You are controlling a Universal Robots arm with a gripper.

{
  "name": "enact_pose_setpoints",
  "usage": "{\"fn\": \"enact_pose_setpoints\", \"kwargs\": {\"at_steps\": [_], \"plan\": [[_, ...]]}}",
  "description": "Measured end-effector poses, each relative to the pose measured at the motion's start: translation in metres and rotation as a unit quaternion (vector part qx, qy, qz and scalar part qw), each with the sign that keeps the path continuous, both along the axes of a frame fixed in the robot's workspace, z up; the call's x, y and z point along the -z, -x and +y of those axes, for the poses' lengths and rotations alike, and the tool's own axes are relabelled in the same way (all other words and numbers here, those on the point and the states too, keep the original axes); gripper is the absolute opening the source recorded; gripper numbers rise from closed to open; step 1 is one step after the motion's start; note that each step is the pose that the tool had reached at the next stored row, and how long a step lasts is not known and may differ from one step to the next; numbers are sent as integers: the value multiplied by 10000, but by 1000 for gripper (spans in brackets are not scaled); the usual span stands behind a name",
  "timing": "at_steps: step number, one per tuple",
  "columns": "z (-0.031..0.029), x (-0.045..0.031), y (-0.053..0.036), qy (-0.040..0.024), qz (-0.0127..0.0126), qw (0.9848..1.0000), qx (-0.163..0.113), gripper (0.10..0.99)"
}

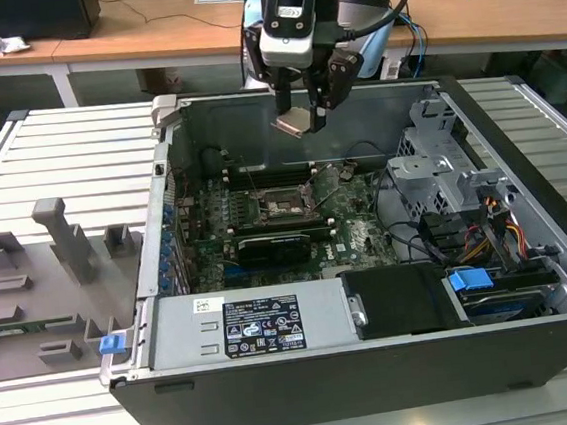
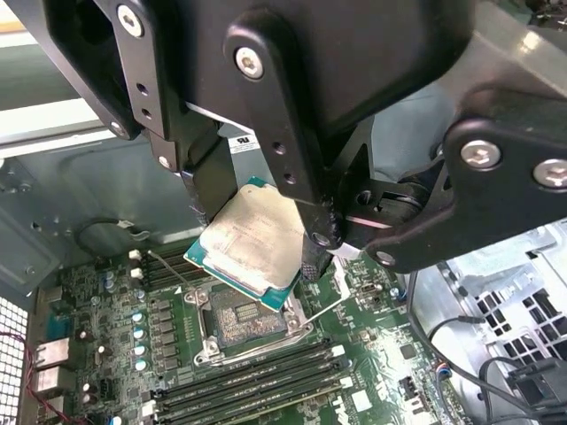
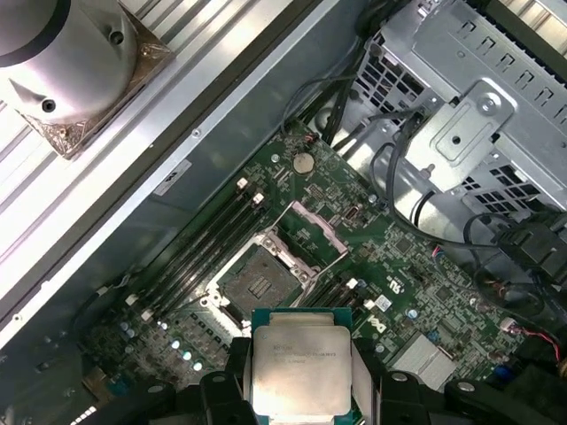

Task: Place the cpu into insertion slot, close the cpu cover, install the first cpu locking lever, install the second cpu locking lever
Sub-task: 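Place the cpu into insertion slot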

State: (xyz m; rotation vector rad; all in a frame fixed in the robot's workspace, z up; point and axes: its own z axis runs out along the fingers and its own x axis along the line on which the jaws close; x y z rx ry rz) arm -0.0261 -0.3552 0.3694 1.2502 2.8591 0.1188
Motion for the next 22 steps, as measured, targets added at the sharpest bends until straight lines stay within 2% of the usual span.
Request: {"fn": "enact_pose_setpoints", "kwargs": {"at_steps": [5,10,22], "plan": [[0,10,0,22,1,9998,200,537],[0,18,0,22,2,9989,478,537],[0,37,2,22,2,9979,642,537]]}}
